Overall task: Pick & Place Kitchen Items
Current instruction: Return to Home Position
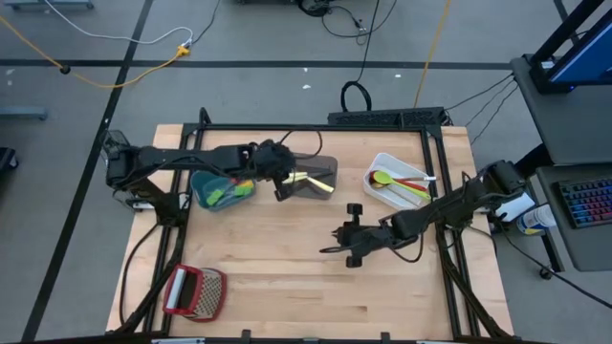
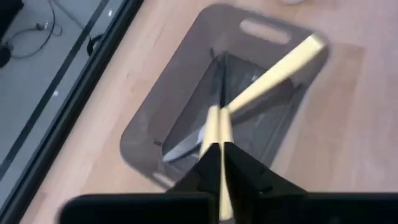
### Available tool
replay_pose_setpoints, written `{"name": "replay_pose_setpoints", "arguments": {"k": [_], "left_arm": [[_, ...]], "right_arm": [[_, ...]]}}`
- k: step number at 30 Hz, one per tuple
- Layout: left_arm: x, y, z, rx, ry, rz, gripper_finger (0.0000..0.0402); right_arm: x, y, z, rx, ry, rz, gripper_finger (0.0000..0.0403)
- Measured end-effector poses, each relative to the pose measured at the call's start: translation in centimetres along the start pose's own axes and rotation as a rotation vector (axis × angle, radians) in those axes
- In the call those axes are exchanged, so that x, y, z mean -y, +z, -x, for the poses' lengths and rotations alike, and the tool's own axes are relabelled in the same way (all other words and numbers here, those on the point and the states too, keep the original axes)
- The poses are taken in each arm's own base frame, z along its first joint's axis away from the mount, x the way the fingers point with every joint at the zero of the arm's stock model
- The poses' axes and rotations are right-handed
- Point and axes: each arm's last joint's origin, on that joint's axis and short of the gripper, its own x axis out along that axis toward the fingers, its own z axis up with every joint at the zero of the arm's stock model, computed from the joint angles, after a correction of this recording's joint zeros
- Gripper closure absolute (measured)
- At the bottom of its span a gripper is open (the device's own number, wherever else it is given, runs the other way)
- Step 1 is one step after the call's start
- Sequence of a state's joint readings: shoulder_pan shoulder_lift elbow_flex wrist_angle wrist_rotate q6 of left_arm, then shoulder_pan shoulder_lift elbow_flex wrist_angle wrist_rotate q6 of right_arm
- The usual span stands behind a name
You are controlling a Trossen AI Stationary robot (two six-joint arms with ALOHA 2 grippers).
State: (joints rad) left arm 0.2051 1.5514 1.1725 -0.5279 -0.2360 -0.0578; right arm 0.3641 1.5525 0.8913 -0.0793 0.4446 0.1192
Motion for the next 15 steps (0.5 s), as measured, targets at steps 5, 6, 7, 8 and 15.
{"name": "replay_pose_setpoints", "arguments": {"k": [5, 6, 7, 8, 15], "left_arm": [[0.5, 0.1, 2.1, 0.036, -0.018, -0.001, 0.0390], [0.5, -0.1, 2.5, 0.029, -0.020, 0.005, 0.0388], [0.6, -0.1, 2.8, 0.030, -0.023, 0.009, 0.0387], [0.7, -0.1, 3.2, 0.045, -0.029, 0.014, 0.0387], [0.9, -0.3, 5.6, 0.080, -0.044, -0.008, 0.0392]], "right_arm": [[0.6, 0.9, 1.6, 0.056, 0.008, -0.020, 0.0394], [0.7, 1.0, 1.9, 0.061, 0.010, -0.021, 0.0394], [0.8, 1.1, 2.1, 0.069, 0.011, -0.022, 0.0396], [0.8, 1.2, 2.4, 0.076, 0.012, -0.018, 0.0399], [1.3, 1.7, 4.0, 0.118, 0.019, -0.004, 0.0395]]}}
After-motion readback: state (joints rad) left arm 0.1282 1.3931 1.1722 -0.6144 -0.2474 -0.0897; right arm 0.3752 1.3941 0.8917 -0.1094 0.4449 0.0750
